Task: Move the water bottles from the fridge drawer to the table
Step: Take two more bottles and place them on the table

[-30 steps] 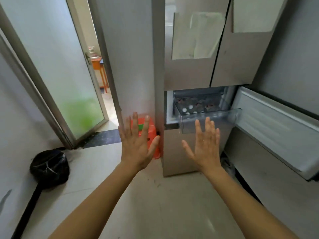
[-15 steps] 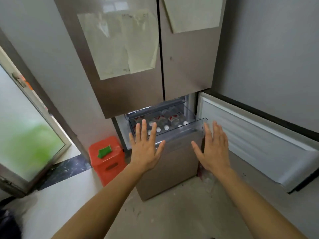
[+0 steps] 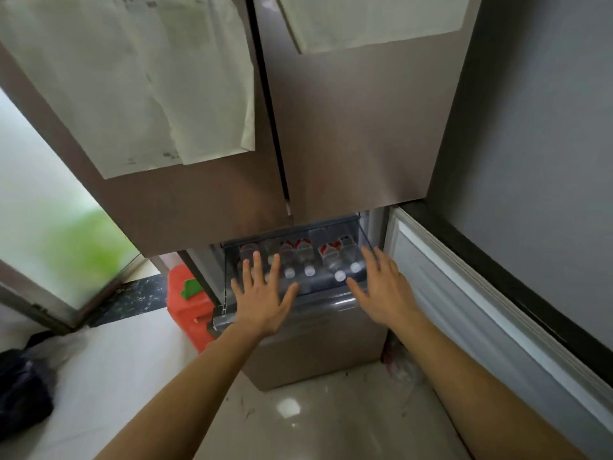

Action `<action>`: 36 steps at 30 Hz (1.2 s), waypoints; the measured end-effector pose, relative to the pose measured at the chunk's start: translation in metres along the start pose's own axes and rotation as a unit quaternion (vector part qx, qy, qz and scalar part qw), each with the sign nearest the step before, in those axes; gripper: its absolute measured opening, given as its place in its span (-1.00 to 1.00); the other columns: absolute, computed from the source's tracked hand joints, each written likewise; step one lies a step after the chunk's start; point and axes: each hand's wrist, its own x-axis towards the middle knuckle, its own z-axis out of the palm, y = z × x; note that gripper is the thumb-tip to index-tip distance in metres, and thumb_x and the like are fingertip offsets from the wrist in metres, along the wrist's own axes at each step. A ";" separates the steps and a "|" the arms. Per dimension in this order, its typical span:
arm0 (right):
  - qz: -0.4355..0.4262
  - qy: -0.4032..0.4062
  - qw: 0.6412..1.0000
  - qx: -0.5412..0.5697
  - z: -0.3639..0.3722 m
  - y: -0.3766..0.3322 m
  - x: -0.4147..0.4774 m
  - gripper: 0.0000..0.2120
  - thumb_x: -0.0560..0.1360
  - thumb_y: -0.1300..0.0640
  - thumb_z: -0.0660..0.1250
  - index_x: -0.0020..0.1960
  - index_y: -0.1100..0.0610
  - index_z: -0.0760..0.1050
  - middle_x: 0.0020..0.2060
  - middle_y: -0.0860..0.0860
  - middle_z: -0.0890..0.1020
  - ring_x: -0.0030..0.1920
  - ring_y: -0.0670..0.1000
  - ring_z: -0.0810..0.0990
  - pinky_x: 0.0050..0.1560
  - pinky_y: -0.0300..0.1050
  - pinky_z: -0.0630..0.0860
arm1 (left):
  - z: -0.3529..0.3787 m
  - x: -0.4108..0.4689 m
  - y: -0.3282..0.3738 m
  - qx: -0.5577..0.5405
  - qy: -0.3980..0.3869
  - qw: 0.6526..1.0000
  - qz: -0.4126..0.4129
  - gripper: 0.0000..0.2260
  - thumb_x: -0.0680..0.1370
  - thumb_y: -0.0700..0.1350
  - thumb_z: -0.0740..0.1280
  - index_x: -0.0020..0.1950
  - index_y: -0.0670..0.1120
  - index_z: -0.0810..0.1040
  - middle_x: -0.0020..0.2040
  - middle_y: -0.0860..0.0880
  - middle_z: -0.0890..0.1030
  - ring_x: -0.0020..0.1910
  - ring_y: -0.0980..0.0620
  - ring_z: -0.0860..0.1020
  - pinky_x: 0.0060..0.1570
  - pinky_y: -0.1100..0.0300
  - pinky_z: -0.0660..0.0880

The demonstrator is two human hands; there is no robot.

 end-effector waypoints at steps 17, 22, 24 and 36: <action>0.068 -0.236 0.968 0.048 0.062 0.027 0.126 -0.58 0.56 -0.02 0.26 0.39 -0.01 0.33 0.25 0.12 0.54 0.15 0.18 0.58 0.10 0.03 0.54 | 0.082 0.160 0.004 -0.046 -0.236 0.969 0.052 -0.24 0.58 0.17 0.26 0.61 0.01 -0.11 0.60 -0.20 -0.02 0.55 -0.25 0.10 0.47 -0.09 0.20; 0.087 -0.330 0.939 0.052 0.093 0.028 0.149 -0.61 0.60 0.11 0.28 0.42 0.07 0.38 0.32 0.13 0.46 0.16 0.13 0.52 0.18 -0.11 0.45 | 0.105 0.182 0.004 -0.079 -0.288 0.953 0.058 -0.25 0.56 0.09 0.33 0.61 0.08 -0.06 0.60 -0.16 0.01 0.56 -0.22 0.07 0.48 -0.08 0.18; 0.088 -0.347 0.932 0.047 0.101 0.027 0.156 -0.56 0.60 0.14 0.28 0.46 0.07 0.35 0.33 0.15 0.47 0.24 0.17 0.51 0.25 -0.04 0.44 | 0.115 0.188 0.002 -0.086 -0.292 0.951 0.058 -0.21 0.50 0.13 0.34 0.61 0.07 -0.02 0.59 -0.16 0.08 0.54 -0.22 0.13 0.47 -0.06 0.21; 0.085 -0.407 0.909 0.026 0.121 0.033 0.167 -0.18 0.53 0.29 0.36 0.60 -0.18 0.04 0.50 0.11 0.26 0.32 0.19 0.45 0.17 -0.04 0.50 | 0.137 0.195 0.002 -0.215 -0.268 0.939 0.010 -0.36 0.50 -0.20 0.40 0.53 0.10 0.27 0.50 -0.14 0.35 0.47 -0.17 0.31 0.45 0.01 0.27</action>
